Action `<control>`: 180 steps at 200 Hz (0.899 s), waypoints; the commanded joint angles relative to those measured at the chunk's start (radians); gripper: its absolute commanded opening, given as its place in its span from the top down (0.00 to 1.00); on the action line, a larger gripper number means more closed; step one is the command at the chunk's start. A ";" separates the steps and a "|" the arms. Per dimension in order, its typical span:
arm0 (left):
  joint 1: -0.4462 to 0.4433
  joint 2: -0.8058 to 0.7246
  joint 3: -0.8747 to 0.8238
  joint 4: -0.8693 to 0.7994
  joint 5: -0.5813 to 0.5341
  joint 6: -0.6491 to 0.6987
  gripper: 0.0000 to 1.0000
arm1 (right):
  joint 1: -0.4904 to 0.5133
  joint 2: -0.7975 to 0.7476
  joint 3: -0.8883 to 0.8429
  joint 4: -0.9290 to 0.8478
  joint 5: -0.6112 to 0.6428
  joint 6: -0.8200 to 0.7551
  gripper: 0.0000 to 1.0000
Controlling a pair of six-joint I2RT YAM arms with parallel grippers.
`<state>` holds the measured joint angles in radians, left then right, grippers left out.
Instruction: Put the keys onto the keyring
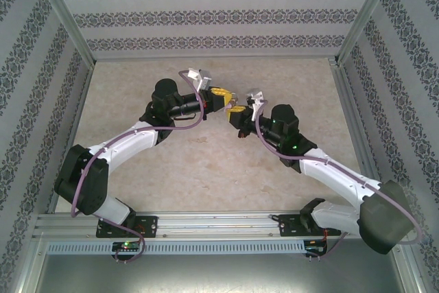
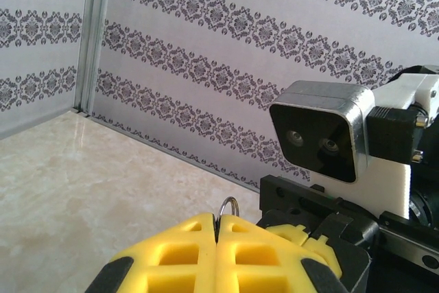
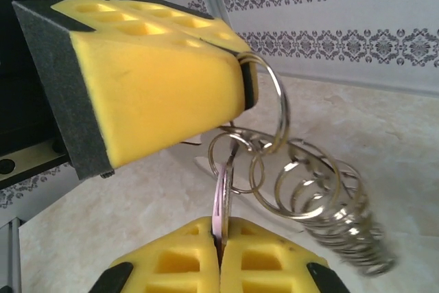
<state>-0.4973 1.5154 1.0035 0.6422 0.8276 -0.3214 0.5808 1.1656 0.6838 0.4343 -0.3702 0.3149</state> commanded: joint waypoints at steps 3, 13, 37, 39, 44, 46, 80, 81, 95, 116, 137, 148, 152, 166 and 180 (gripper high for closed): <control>-0.008 -0.040 -0.005 0.033 0.002 0.013 1.00 | 0.013 0.025 0.040 -0.001 -0.055 -0.008 1.00; -0.008 -0.042 -0.006 0.033 0.002 0.015 1.00 | 0.013 0.026 0.039 0.000 -0.048 -0.010 1.00; -0.008 -0.042 -0.008 0.030 -0.001 0.017 1.00 | 0.010 0.020 0.034 0.000 -0.035 -0.009 1.00; -0.008 -0.042 -0.008 0.031 -0.001 0.016 1.00 | 0.009 0.020 0.034 0.000 -0.035 -0.009 1.00; -0.008 -0.041 -0.008 0.031 -0.001 0.017 1.00 | 0.009 0.018 0.033 -0.002 -0.031 -0.008 1.00; -0.008 -0.041 -0.008 0.031 -0.001 0.017 1.00 | 0.007 0.017 0.033 -0.003 -0.030 -0.008 1.00; -0.007 -0.043 -0.019 0.045 -0.021 0.009 1.00 | -0.031 -0.032 -0.007 0.001 -0.027 0.030 0.75; -0.007 -0.043 -0.019 0.045 -0.022 0.009 1.00 | -0.034 -0.034 -0.008 0.002 -0.027 0.032 0.74; -0.008 -0.046 -0.028 0.055 -0.041 0.006 1.00 | -0.067 -0.078 -0.042 0.009 -0.036 0.060 0.68; -0.008 -0.046 -0.041 0.079 -0.067 -0.006 1.00 | -0.114 -0.159 -0.090 0.015 -0.044 0.099 0.66; -0.007 -0.044 -0.052 0.110 -0.075 -0.028 1.00 | -0.150 -0.209 -0.100 0.020 -0.059 0.131 0.65; -0.008 -0.040 -0.059 0.133 -0.075 -0.044 1.00 | -0.162 -0.211 -0.087 0.023 -0.076 0.146 0.65; -0.008 -0.038 -0.060 0.142 -0.074 -0.051 1.00 | -0.166 -0.209 -0.081 0.026 -0.082 0.151 0.65; -0.007 -0.034 -0.069 0.174 -0.072 -0.068 1.00 | -0.175 -0.189 -0.059 0.044 -0.103 0.169 0.65; -0.008 -0.030 -0.074 0.194 -0.065 -0.080 1.00 | -0.183 -0.157 -0.036 0.069 -0.127 0.190 0.65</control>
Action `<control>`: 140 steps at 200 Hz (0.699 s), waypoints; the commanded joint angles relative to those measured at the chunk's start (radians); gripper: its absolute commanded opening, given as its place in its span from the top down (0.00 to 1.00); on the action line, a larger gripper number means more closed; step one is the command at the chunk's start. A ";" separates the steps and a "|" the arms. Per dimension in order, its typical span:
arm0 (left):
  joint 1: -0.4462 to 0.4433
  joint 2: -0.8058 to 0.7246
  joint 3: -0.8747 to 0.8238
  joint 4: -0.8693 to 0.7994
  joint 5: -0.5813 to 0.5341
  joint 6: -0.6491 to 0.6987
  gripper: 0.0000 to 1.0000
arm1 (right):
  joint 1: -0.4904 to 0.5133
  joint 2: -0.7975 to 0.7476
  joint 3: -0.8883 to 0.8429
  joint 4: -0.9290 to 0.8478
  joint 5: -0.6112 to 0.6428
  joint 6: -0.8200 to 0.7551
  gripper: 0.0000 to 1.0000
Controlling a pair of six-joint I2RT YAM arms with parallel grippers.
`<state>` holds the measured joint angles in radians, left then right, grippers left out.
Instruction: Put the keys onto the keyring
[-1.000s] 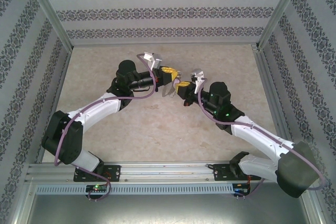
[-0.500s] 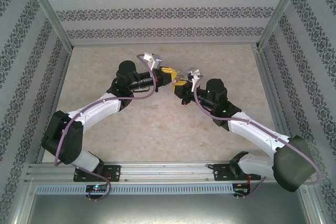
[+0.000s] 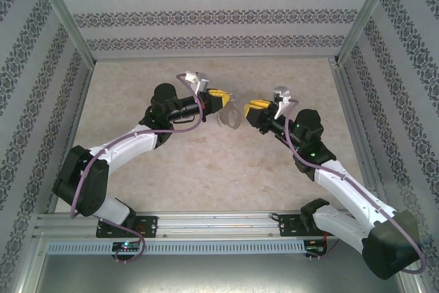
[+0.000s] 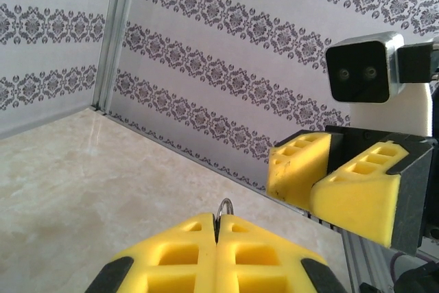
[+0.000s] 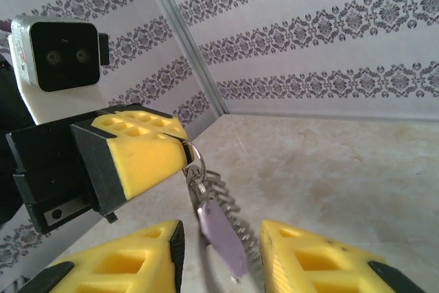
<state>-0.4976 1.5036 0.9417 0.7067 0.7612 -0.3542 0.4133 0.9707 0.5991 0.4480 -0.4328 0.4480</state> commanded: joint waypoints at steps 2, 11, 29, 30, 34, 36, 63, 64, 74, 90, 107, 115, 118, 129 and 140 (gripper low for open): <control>-0.007 -0.018 -0.012 0.131 0.001 -0.049 1.00 | -0.017 0.043 0.051 0.060 -0.069 0.060 0.65; -0.007 -0.020 -0.014 0.133 0.003 -0.052 1.00 | -0.021 0.067 0.064 0.087 -0.088 0.076 0.65; -0.007 -0.024 -0.016 0.132 0.004 -0.054 1.00 | -0.027 0.112 0.082 0.142 -0.127 0.103 0.65; -0.007 -0.024 -0.017 0.132 0.003 -0.054 1.00 | -0.027 0.113 0.084 0.144 -0.129 0.105 0.65; -0.007 -0.025 -0.017 0.131 0.005 -0.054 1.00 | -0.027 0.121 0.086 0.157 -0.137 0.111 0.65; -0.008 -0.025 -0.017 0.131 0.006 -0.054 1.00 | -0.027 0.124 0.088 0.161 -0.141 0.115 0.65; -0.008 -0.027 -0.014 0.125 0.011 -0.054 1.00 | -0.027 0.157 0.099 0.236 -0.186 0.147 0.64; -0.008 -0.027 -0.014 0.125 0.012 -0.054 1.00 | -0.027 0.158 0.100 0.238 -0.188 0.148 0.64; -0.007 -0.023 -0.010 0.123 0.019 -0.057 1.00 | -0.028 0.168 0.108 0.250 -0.201 0.156 0.64; -0.007 -0.022 -0.009 0.123 0.020 -0.058 1.00 | -0.027 0.186 0.124 0.257 -0.221 0.166 0.64; -0.008 -0.019 -0.011 0.132 0.022 -0.064 1.00 | -0.028 0.207 0.136 0.265 -0.240 0.176 0.64; -0.009 -0.018 -0.009 0.132 0.023 -0.067 1.00 | -0.028 0.217 0.142 0.269 -0.246 0.180 0.65; -0.009 -0.018 -0.009 0.131 0.024 -0.065 1.00 | -0.028 0.221 0.143 0.270 -0.248 0.182 0.65; -0.009 -0.018 -0.008 0.132 0.021 -0.065 1.00 | -0.028 0.232 0.149 0.275 -0.250 0.185 0.66; -0.009 -0.019 -0.008 0.133 0.022 -0.068 1.00 | -0.028 0.244 0.152 0.280 -0.251 0.190 0.67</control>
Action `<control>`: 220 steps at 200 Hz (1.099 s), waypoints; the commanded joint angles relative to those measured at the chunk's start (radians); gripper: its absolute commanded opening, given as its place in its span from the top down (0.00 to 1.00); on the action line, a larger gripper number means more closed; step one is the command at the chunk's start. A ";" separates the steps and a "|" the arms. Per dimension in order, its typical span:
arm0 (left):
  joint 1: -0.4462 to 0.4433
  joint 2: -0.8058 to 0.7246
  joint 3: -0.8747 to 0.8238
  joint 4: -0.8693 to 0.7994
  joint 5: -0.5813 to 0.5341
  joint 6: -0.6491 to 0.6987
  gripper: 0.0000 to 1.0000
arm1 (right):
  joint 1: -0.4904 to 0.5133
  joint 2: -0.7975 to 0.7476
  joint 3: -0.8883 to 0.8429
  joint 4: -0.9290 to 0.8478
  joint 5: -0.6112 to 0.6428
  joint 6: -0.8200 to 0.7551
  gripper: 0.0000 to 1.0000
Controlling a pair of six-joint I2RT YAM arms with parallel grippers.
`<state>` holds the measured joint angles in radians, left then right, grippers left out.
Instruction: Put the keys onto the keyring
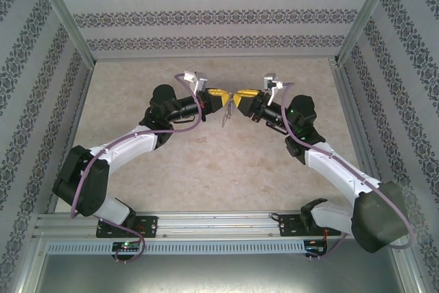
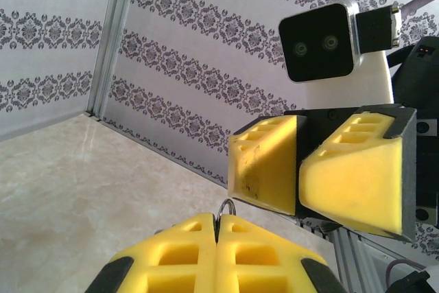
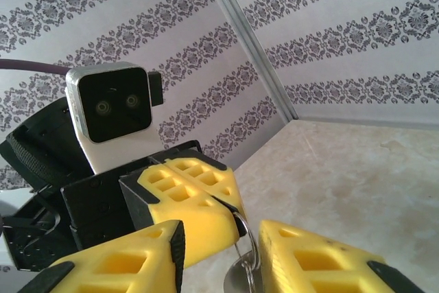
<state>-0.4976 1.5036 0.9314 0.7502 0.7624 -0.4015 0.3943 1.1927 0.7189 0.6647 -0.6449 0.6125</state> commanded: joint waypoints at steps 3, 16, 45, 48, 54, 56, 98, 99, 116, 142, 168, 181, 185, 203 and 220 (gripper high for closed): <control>-0.009 -0.018 0.003 0.091 0.021 -0.020 1.00 | -0.009 0.025 0.033 0.065 -0.039 0.027 0.67; -0.009 -0.019 0.004 0.089 0.023 -0.020 1.00 | -0.008 0.035 0.032 0.072 -0.039 0.029 0.68; -0.009 -0.020 0.004 0.087 0.023 -0.020 1.00 | -0.009 0.056 0.033 0.078 -0.042 0.035 0.71; -0.009 -0.019 0.004 0.086 0.023 -0.019 1.00 | -0.008 0.057 0.033 0.077 -0.043 0.036 0.72; -0.009 -0.021 0.004 0.085 0.021 -0.017 1.00 | -0.009 0.060 0.031 0.078 -0.045 0.038 0.72; -0.009 -0.021 0.004 0.084 0.020 -0.017 1.00 | -0.008 0.060 0.031 0.077 -0.045 0.038 0.73; -0.009 -0.019 0.008 0.081 0.020 -0.013 1.00 | -0.010 0.072 0.022 0.077 -0.047 0.036 0.78; -0.009 -0.018 0.009 0.081 0.020 -0.013 1.00 | -0.009 0.071 0.022 0.078 -0.047 0.035 0.78; -0.009 -0.016 0.008 0.085 0.024 -0.018 1.00 | -0.012 0.073 0.022 0.078 -0.048 0.038 0.81; -0.009 -0.016 0.006 0.084 0.025 -0.017 1.00 | -0.014 0.073 0.030 0.077 -0.050 0.038 0.83; -0.009 -0.019 0.006 0.082 0.027 -0.016 1.00 | -0.018 0.079 0.039 0.078 -0.060 0.036 0.98; -0.009 -0.023 0.003 0.073 0.026 -0.010 1.00 | -0.024 0.080 0.037 0.077 -0.065 0.039 1.00; -0.009 -0.025 0.002 0.067 0.026 -0.006 1.00 | -0.026 0.079 0.036 0.078 -0.066 0.041 1.00; -0.009 -0.042 -0.005 0.035 0.013 0.024 0.97 | -0.032 0.076 0.030 0.078 -0.066 0.041 1.00; -0.009 -0.063 -0.013 -0.017 -0.007 0.069 0.69 | -0.043 0.072 0.020 0.071 -0.063 0.036 1.00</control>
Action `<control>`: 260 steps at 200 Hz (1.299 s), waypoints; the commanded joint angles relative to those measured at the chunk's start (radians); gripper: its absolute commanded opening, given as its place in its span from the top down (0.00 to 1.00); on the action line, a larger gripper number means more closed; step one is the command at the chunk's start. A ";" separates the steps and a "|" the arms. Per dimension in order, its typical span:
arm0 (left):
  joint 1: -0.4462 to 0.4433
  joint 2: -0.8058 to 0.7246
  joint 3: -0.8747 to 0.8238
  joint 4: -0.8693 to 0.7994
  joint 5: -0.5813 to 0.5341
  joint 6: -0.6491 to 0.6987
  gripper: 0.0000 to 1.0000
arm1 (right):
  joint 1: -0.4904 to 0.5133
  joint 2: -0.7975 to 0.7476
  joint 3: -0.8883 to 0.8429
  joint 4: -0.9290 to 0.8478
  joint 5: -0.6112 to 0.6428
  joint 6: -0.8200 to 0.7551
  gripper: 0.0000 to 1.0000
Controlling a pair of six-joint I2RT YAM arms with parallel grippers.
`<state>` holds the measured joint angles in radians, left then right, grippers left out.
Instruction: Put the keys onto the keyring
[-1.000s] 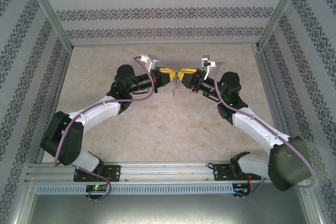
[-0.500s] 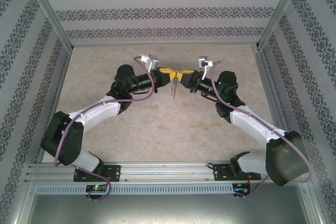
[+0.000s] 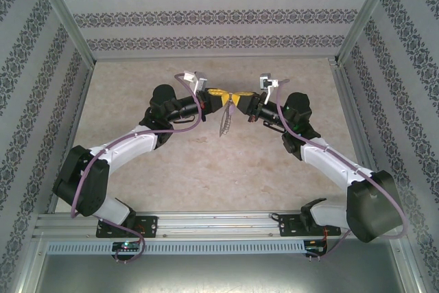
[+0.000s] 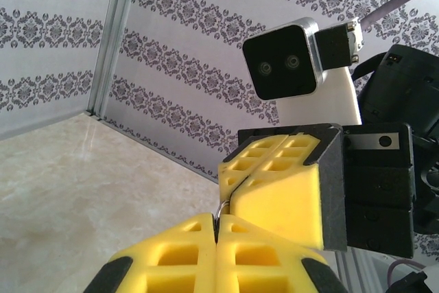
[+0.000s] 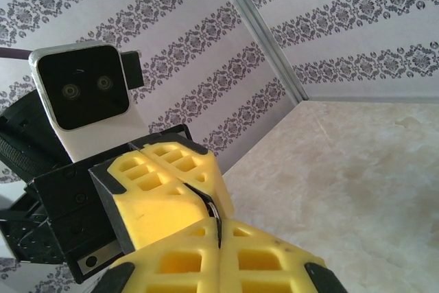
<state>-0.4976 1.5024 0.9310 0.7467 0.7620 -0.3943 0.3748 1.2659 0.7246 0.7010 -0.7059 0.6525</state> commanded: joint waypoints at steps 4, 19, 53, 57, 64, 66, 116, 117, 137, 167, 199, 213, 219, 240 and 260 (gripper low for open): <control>-0.009 -0.067 -0.012 -0.030 -0.010 0.075 0.62 | -0.025 -0.003 0.011 0.031 -0.002 -0.004 1.00; -0.008 -0.098 -0.011 -0.100 -0.038 0.128 0.36 | -0.038 -0.008 0.003 0.014 -0.002 -0.008 1.00; -0.001 -0.153 0.002 -0.239 -0.097 0.247 0.00 | -0.065 -0.023 0.005 -0.040 -0.007 -0.025 1.00; -0.002 -0.159 0.003 -0.249 -0.110 0.257 0.00 | -0.067 -0.023 0.007 -0.046 -0.006 -0.027 1.00; 0.000 -0.167 0.003 -0.257 -0.135 0.269 0.00 | -0.071 -0.025 0.011 -0.059 -0.007 -0.033 1.00; 0.000 -0.168 0.003 -0.257 -0.141 0.272 0.00 | -0.071 -0.025 0.011 -0.063 -0.007 -0.035 1.00; 0.002 -0.187 -0.015 -0.208 -0.502 0.259 0.00 | -0.079 -0.019 0.042 -0.142 -0.001 -0.068 1.00; 0.002 -0.188 -0.017 -0.204 -0.512 0.258 0.00 | -0.078 -0.019 0.043 -0.144 0.000 -0.069 1.00; 0.002 -0.194 -0.047 -0.127 -0.645 0.246 0.00 | -0.077 -0.015 0.057 -0.163 -0.001 -0.072 1.00; 0.019 -0.173 -0.080 -0.013 -0.621 0.279 0.00 | -0.078 0.006 0.089 -0.180 -0.007 -0.075 1.00; 0.034 -0.140 0.035 -0.214 -0.551 0.362 0.00 | -0.073 0.036 0.145 -0.223 -0.027 -0.104 1.00; 0.035 -0.133 0.045 -0.221 -0.535 0.414 0.00 | -0.074 0.044 0.171 -0.273 -0.033 -0.141 1.00; 0.035 -0.130 0.046 -0.214 -0.531 0.431 0.00 | -0.074 0.048 0.182 -0.293 -0.040 -0.160 1.00; 0.039 -0.116 0.030 -0.139 -0.535 0.453 0.00 | -0.075 0.075 0.239 -0.389 -0.080 -0.236 1.00; 0.057 -0.103 0.056 -0.157 -0.511 0.426 0.00 | -0.076 0.096 0.296 -0.479 -0.110 -0.314 1.00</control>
<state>-0.4671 1.3750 0.9497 0.5758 0.2127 0.0025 0.3031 1.3426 0.9405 0.3340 -0.7490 0.4664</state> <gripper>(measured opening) 0.998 0.053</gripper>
